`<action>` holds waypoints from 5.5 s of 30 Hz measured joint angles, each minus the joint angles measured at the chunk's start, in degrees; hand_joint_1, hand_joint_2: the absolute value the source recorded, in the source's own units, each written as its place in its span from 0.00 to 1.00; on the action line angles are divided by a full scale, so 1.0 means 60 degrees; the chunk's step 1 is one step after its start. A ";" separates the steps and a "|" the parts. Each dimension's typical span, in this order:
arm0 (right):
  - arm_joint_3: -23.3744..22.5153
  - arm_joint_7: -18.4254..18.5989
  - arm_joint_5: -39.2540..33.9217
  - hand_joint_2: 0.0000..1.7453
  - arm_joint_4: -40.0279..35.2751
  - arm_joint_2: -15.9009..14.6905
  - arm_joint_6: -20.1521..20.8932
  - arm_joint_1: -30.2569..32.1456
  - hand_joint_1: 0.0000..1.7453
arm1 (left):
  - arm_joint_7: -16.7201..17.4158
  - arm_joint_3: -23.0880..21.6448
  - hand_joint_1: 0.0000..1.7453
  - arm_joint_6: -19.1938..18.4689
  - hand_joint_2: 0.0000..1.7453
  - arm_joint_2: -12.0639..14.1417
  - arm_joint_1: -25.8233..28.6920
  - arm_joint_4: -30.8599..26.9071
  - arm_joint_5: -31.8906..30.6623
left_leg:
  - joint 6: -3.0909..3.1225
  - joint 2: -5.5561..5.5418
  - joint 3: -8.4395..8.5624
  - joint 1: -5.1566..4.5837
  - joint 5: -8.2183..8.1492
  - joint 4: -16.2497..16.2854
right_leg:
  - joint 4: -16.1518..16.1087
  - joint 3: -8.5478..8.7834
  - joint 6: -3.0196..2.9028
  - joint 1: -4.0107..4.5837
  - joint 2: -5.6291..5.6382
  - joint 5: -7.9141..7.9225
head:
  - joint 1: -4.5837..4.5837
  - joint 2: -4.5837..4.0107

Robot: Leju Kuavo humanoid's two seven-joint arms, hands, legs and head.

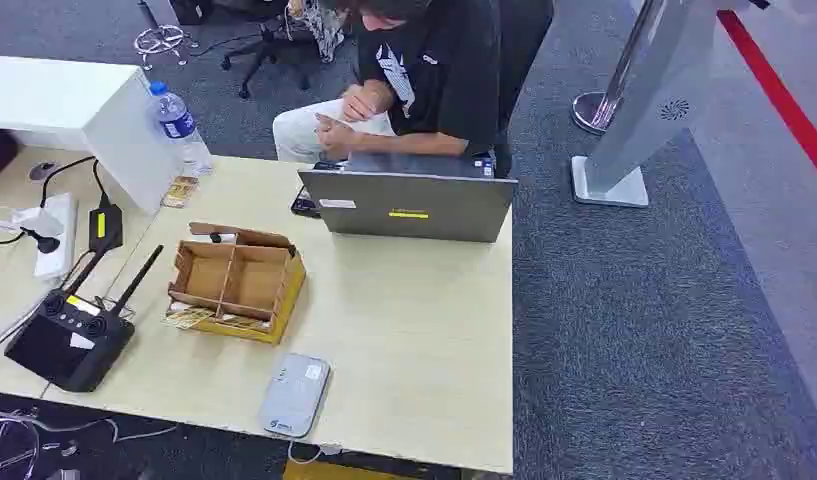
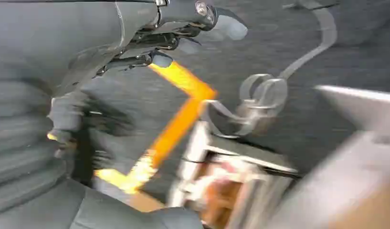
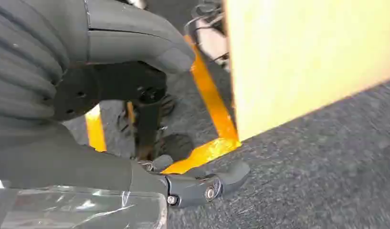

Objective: Pass the card to the sensor for recognition and then transmit it.

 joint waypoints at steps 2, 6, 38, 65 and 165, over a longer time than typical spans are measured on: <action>-0.0304 -0.0007 -0.0271 1.00 0.0066 0.0004 0.0051 -0.0054 0.00 | -0.0330 0.0238 0.00 -0.0136 1.00 -0.0015 -0.0200 -0.0300 0.0040 | 0.0001 0.0001 0.0000 0.0000 0.0001 0.0000 | 0.0000 0.0001 -0.0001 0.0000 0.0000 0.0001 | 0.0000 0.0000; -0.0825 0.0000 -0.0704 1.00 0.0175 0.0040 0.0146 -0.0124 0.00 | -0.0894 0.0606 0.00 -0.0237 1.00 -0.0171 -0.0491 -0.1226 0.0058 | 0.0001 0.0004 0.0004 -0.0001 0.0001 0.0000 | 0.0000 0.0003 -0.0006 0.0000 0.0002 0.0008 | 0.0000 0.0000; -0.2995 0.0106 -0.2296 1.00 0.0536 0.0324 0.0368 -0.0365 0.00 | -0.2905 0.0692 0.00 0.1420 1.00 -0.2138 -0.0977 -0.9848 -0.2288 | 0.0002 0.0004 0.0012 0.0000 0.0010 0.0003 | 0.0002 0.0004 -0.0008 0.0000 0.0005 0.0009 | -0.0004 0.0000; -0.3574 -0.0149 -0.2270 1.00 0.0539 0.0321 0.0791 -0.0565 0.00 | -0.1553 -0.6036 0.00 0.3745 1.00 -0.0524 -0.3515 -0.9425 -0.8095 | 0.0001 0.0031 0.0012 -0.0003 0.0031 0.0015 | 0.0005 -0.0006 -0.0004 -0.0002 0.0034 0.0048 | 0.0000 0.0000; -0.5684 -0.0678 -0.0616 1.00 0.0517 0.0350 0.0958 -0.1170 0.00 | -0.1666 -1.3091 1.00 0.5260 1.00 0.1326 -0.1075 -0.7735 -1.1347 | 0.0015 0.0008 -0.0002 -0.0015 0.0037 0.0013 | 0.0015 -0.0010 0.0016 -0.0017 0.0012 0.0036 | -0.0007 0.0000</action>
